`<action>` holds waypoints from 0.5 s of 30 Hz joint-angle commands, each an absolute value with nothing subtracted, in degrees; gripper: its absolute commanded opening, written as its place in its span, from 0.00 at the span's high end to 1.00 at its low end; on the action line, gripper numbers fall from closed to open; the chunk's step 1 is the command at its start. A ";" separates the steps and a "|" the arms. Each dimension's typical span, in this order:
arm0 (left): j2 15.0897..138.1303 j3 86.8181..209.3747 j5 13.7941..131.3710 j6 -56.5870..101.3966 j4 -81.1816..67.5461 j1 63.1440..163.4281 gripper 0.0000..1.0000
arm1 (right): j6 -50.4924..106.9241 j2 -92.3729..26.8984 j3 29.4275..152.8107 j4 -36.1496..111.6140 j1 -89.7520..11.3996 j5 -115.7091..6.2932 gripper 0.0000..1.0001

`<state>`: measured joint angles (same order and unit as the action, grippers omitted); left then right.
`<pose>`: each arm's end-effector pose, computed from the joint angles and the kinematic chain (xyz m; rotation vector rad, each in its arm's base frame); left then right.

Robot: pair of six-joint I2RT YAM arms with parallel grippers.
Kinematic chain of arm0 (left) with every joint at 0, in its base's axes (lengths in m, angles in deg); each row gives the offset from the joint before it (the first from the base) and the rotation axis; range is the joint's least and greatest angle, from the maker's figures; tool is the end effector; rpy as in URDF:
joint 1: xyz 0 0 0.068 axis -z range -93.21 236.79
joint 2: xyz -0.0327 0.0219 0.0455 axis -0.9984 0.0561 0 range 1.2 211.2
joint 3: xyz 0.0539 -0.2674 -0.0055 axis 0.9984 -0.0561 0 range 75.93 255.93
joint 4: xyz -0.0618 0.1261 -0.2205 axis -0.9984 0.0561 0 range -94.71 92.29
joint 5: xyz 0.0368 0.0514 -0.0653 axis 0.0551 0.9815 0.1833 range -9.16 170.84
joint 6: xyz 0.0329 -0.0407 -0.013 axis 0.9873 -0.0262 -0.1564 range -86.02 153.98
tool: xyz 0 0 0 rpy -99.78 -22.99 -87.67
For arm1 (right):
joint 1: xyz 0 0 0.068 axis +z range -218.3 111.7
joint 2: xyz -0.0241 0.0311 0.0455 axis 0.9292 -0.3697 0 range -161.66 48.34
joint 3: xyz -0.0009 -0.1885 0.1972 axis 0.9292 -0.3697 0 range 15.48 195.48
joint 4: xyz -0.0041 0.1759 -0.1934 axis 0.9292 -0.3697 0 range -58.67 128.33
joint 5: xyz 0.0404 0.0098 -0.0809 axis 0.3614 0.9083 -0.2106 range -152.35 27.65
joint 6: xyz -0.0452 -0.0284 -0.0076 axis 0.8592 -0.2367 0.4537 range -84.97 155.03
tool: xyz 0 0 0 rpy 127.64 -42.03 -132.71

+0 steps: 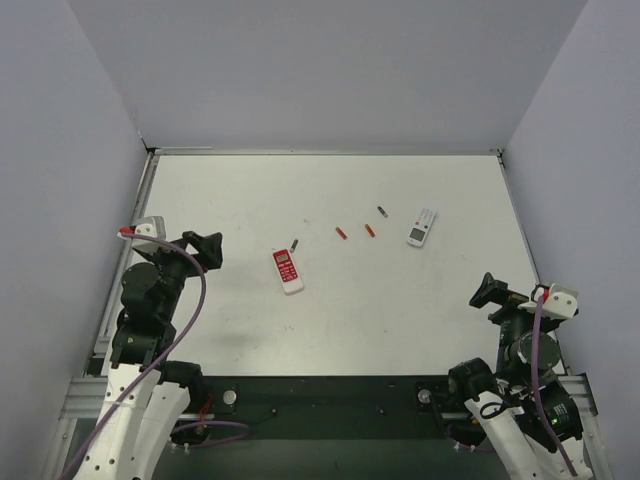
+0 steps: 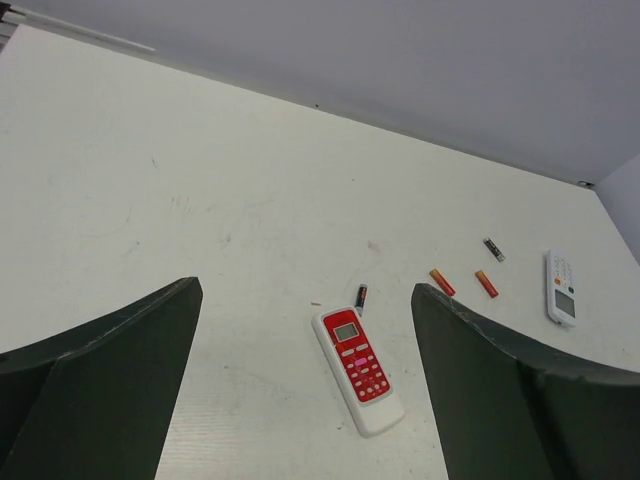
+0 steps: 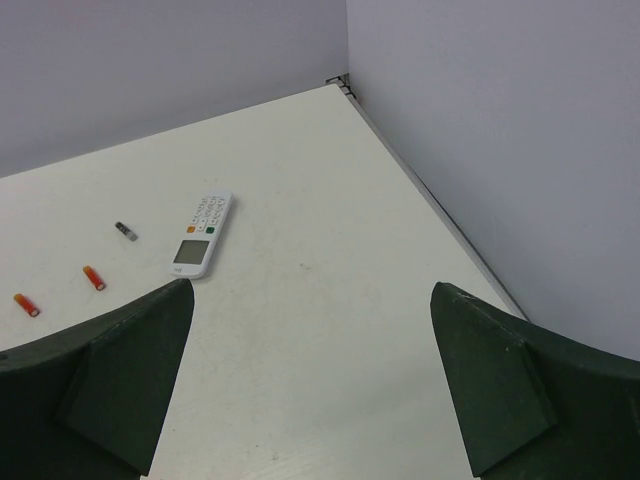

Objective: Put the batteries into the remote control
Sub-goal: Pick up the remote control from the center of the board.

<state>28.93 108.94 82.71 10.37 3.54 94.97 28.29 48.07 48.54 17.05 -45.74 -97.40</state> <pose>0.1329 -0.0180 0.3130 -0.2449 1.6190 -0.4004 0.0361 -0.0072 0.3184 0.3217 1.3696 0.0054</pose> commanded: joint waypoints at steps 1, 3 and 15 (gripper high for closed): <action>32.92 112.40 82.87 8.50 5.30 95.05 0.03 | 28.62 59.33 49.85 18.11 -45.45 -97.15 0.00; 34.68 112.75 82.69 6.84 5.74 95.05 0.03 | 28.35 59.68 49.41 18.37 -45.54 -97.85 0.00; 64.03 124.08 84.87 -1.08 20.32 102.66 0.03 | 29.40 60.29 46.43 21.89 -45.63 -95.66 0.00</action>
